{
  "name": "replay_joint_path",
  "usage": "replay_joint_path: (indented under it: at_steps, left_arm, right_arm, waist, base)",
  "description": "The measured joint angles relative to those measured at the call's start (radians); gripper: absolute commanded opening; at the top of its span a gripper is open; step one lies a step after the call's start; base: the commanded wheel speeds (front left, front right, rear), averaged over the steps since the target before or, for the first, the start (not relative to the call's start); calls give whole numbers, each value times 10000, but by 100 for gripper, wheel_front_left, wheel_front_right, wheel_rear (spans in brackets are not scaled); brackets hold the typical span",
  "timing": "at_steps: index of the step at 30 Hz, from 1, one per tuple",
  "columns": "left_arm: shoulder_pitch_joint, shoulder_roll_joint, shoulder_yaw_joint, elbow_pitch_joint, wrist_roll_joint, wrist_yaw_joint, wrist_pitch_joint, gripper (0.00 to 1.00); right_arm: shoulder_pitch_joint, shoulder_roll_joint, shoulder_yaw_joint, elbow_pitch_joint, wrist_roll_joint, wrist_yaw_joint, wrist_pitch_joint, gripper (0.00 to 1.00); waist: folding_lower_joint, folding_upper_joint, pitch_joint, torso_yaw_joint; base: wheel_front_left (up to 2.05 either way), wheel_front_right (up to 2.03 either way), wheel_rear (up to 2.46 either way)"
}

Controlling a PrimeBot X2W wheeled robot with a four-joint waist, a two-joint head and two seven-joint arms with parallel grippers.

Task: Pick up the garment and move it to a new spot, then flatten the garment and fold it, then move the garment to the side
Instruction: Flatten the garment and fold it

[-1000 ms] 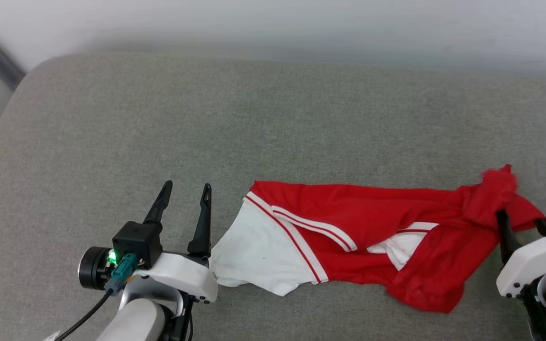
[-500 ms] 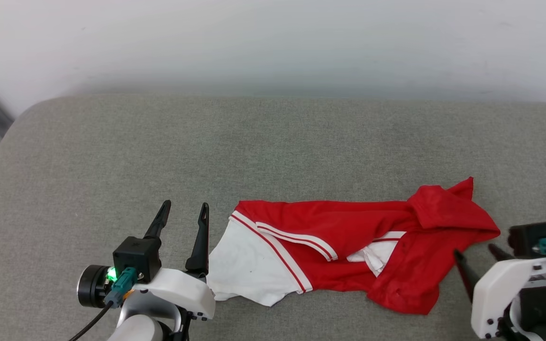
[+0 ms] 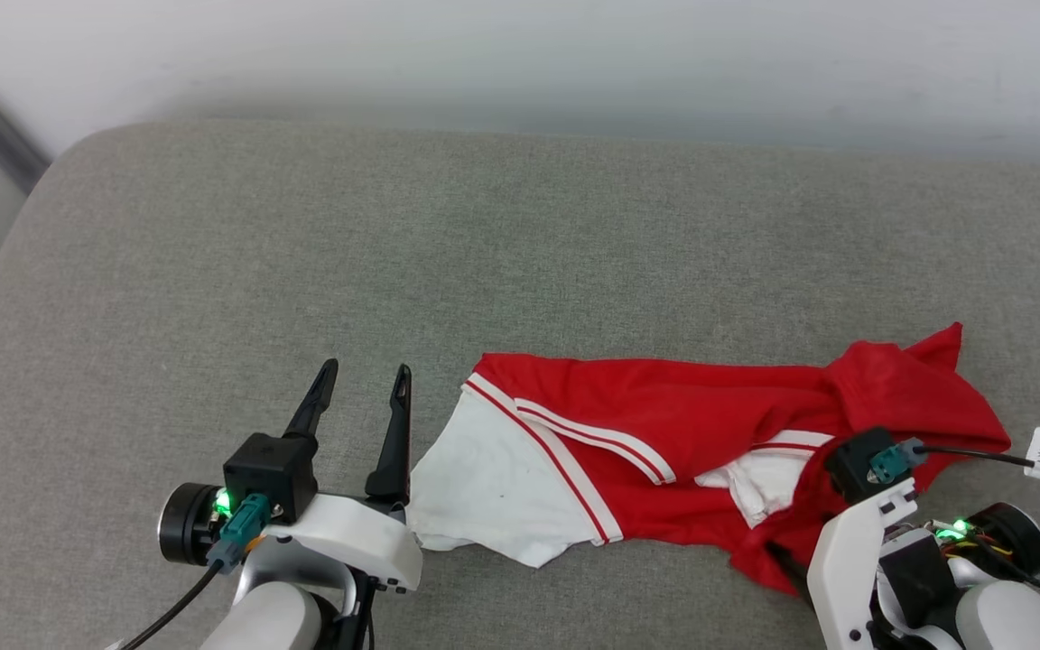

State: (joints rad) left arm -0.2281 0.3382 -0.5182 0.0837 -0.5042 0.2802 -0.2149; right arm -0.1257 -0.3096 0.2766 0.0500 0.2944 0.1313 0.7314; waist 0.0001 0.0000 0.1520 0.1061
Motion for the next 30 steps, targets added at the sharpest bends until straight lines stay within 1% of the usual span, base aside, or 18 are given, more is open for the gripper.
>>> replay_joint_path:
  at_steps: [1, 2, 3, 7, 10, 13, 18, 21, 25, 29, 30]
  left_arm:
    - [-5, 0, 8, 6, 0, 0, -10, 100]
    - [-10, -6, 10, 13, 0, 2, -12, 100]
    - [-12, -8, 17, 59, 0, 13, -46, 100]
    - [12, 2, 35, 165, -21, 19, -84, 100]
    - [104, 0, -6, 167, -65, 31, -79, 100]
    - [210, 29, -12, 159, -96, 63, -65, 100]
    - [352, 94, -10, 82, -123, 121, -4, 100]
    - [389, 125, -4, 35, -128, 186, 8, 100]
    - [572, 226, 8, 13, -198, 224, 67, 100]
    - [695, 245, 23, 2, -284, 293, 86, 100]
    - [747, 245, 23, -4, -284, 316, 94, 100]
  right_arm:
    - [-58, -21, 65, 186, 59, -2, 2, 100]
    - [-108, -59, 111, 357, 69, 0, -21, 49]
    - [-302, -81, 192, 594, 207, -2, -265, 0]
    - [-399, -94, -25, 441, 232, 0, -686, 0]
    - [-368, -38, -602, 100, 136, 0, -917, 0]
    - [-31, 199, -1616, -249, -6, -2, -1106, 0]
    - [1112, 826, -3613, -600, -407, -2, -1413, 0]
    - [1788, 1354, -4529, -593, -569, -2, -1739, 0]
    - [2678, 2050, -4970, -343, -782, -4, -2355, 0]
    - [2982, 2360, -5053, -173, -832, -4, -2913, 0]
    - [2982, 2397, -5041, -150, -832, -4, -2993, 42]
  waist:
    - [0, 0, 43, 25]
    - [0, 0, 74, 47]
    - [0, 0, 74, 43]
    - [0, 0, -102, -83]
    - [-1, 0, -317, -222]
    - [0, 0, -551, -390]
    - [-1, 1, -813, -711]
    - [-1, 1, -913, -833]
    - [-1, 0, -1089, -924]
    - [-1, 0, -1229, -942]
    - [-1, 0, -1260, -948]
  base:
    - [0, 0, 0]
    - [0, 0, 0]
    - [0, 0, 0]
    - [0, 0, 0]
    - [0, 0, 0]
    - [0, 0, 0]
    - [0, 0, 0]
    - [0, 0, 0]
    - [0, 0, 0]
    - [0, 0, 0]
    - [0, 0, 0]
